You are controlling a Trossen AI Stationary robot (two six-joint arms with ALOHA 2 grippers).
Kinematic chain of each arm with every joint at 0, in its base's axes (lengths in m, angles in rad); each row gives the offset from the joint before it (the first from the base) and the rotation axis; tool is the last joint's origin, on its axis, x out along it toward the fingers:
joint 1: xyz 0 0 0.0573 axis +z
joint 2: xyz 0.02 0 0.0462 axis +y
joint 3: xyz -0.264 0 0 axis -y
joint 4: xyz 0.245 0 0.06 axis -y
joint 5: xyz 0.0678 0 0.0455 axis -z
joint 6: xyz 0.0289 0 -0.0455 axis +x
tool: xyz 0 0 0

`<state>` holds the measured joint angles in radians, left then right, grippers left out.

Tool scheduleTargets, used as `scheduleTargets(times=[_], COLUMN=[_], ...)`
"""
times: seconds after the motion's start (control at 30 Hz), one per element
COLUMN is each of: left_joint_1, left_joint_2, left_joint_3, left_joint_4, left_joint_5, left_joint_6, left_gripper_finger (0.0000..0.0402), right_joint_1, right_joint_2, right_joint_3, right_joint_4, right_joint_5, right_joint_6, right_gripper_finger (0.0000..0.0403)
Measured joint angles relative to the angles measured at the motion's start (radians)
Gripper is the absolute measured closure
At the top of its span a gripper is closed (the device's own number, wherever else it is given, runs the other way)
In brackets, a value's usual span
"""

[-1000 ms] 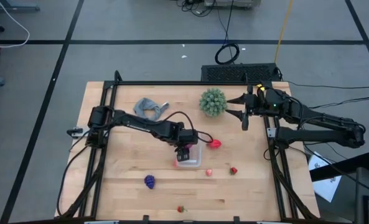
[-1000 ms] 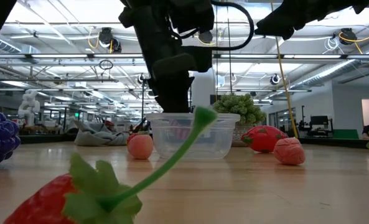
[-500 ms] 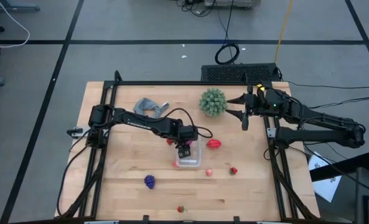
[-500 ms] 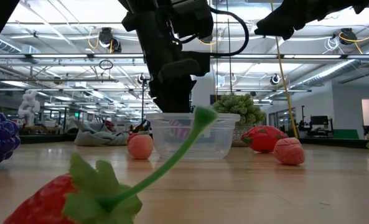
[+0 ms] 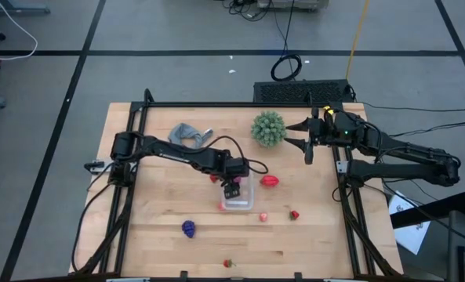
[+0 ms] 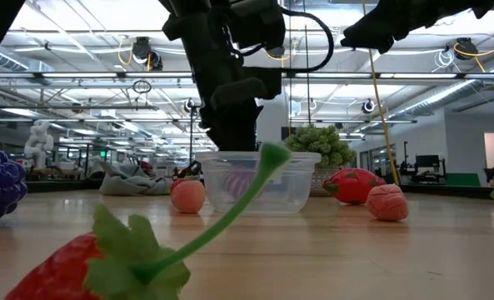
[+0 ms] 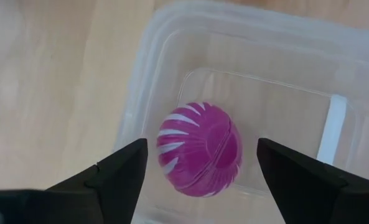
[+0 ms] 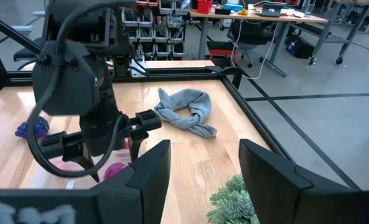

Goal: Pick and placing Produce into tupperware
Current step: Put the top left strawberry into the transparent bin

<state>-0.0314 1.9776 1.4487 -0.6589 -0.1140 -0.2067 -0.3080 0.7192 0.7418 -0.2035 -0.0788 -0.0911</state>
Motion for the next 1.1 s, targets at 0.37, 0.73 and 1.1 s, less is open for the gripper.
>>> scheduleTargets(times=[0.37,0.73,1.1], left_joint_1=[-0.011,-0.08,-0.062], left_joint_2=[-0.241,-0.328,-0.326], left_joint_3=[0.0,-0.035,-0.254], left_joint_4=[-0.103,-0.438,-0.265], left_joint_5=[-0.071,-0.157,-0.146], left_joint_6=[0.074,-0.223,-0.688], left_gripper_finger=[0.0092,0.0112,0.0109], right_joint_1=[0.0,0.002,0.002], right_joint_2=[0.0,0.0,0.0], right_joint_3=[0.0,0.0,0.0], right_joint_4=[0.0,-0.009,-0.01], right_joint_5=[0.0,0.0,-0.001], right_joint_6=[0.0,0.002,0.049], right_gripper_finger=[0.022,0.022,0.022])
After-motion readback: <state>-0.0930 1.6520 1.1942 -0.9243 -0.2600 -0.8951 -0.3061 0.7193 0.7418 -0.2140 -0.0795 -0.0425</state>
